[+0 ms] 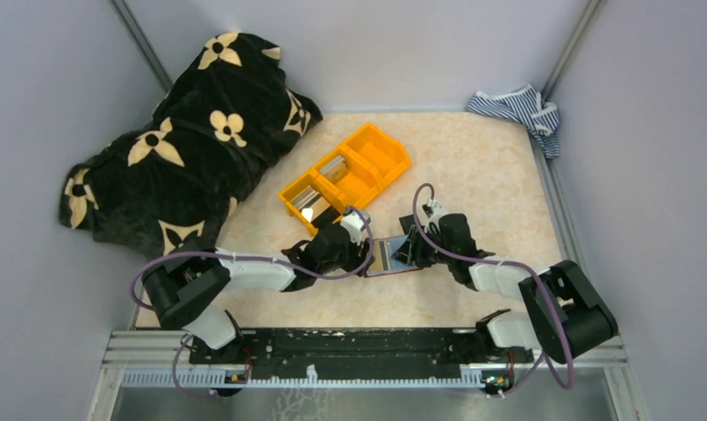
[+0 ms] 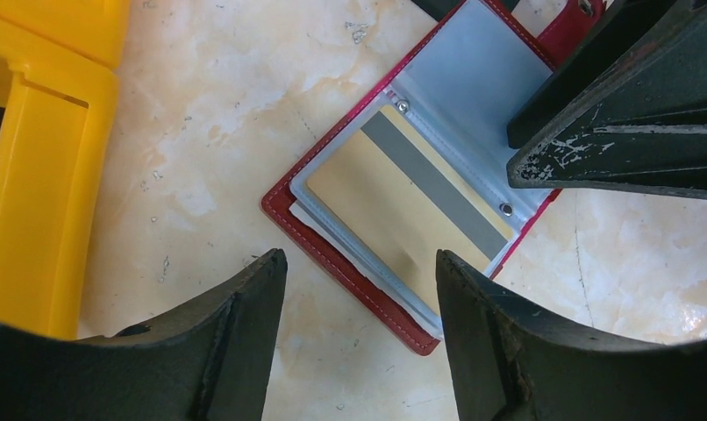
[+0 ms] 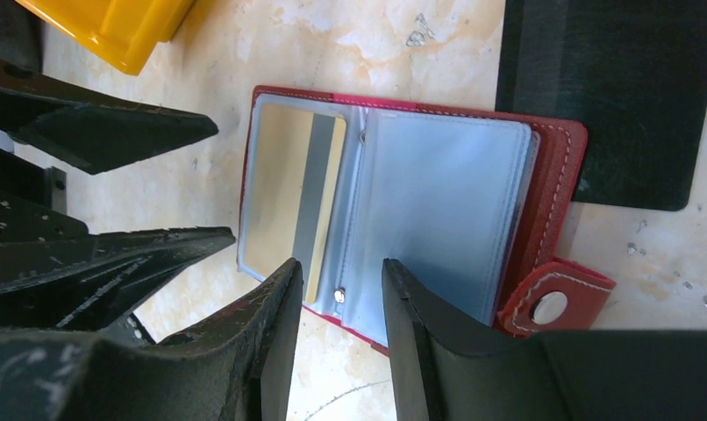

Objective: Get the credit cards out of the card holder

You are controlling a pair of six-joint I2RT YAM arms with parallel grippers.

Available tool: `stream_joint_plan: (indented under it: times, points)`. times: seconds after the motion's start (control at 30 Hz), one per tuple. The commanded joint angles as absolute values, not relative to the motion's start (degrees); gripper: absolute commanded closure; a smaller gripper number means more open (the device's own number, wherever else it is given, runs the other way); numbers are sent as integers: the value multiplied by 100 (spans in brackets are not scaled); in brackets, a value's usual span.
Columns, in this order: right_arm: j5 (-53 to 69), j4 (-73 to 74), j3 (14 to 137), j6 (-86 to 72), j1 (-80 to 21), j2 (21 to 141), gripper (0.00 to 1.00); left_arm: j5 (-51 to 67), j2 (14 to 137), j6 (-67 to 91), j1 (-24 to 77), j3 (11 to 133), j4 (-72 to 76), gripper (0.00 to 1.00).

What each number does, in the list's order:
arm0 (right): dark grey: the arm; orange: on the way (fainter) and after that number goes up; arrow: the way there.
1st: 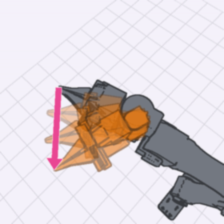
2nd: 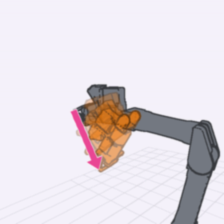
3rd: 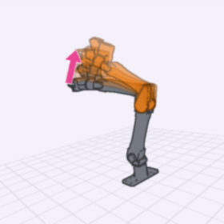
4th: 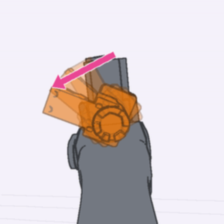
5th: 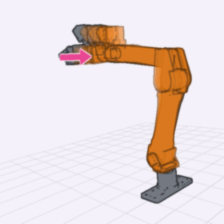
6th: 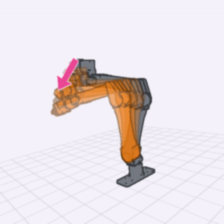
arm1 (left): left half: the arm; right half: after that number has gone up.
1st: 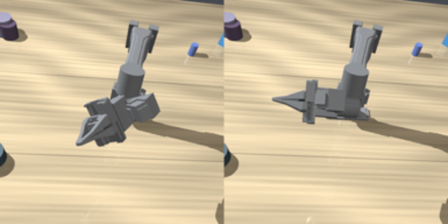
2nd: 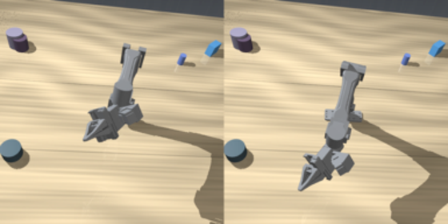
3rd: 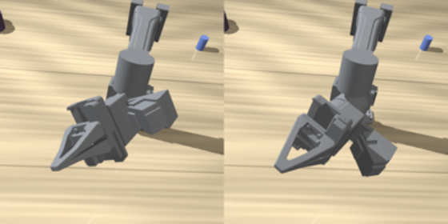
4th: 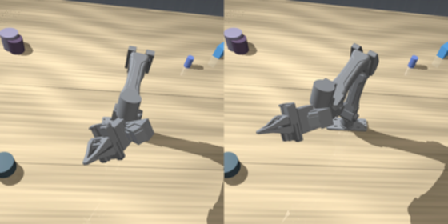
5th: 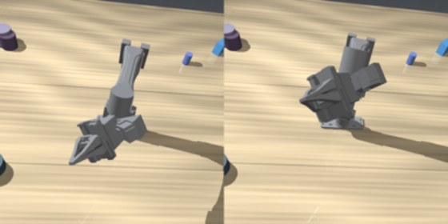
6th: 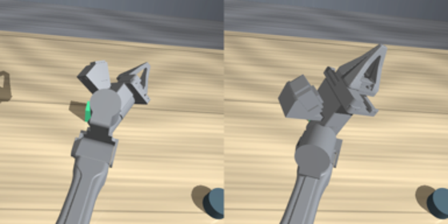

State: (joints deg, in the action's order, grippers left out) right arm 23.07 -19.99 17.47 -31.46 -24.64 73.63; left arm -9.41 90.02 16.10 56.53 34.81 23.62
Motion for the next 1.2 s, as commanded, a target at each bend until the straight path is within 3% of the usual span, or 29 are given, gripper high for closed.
stream_joint_plan:
  times: [0.0,0.47,1.17]
  points:
    - [2394,-1996,2082,-2987,-2544,7199,60,-834,9228,1608,5643,3659,2253,31]
    - [2385,-2244,2275,-2948,-2751,7662,59,-981,9800,1547,5643,3642,2009,30]
    - [3228,-3839,2067,-3607,-2979,8865,61,-932,9966,1562,5643,3649,1995,30]
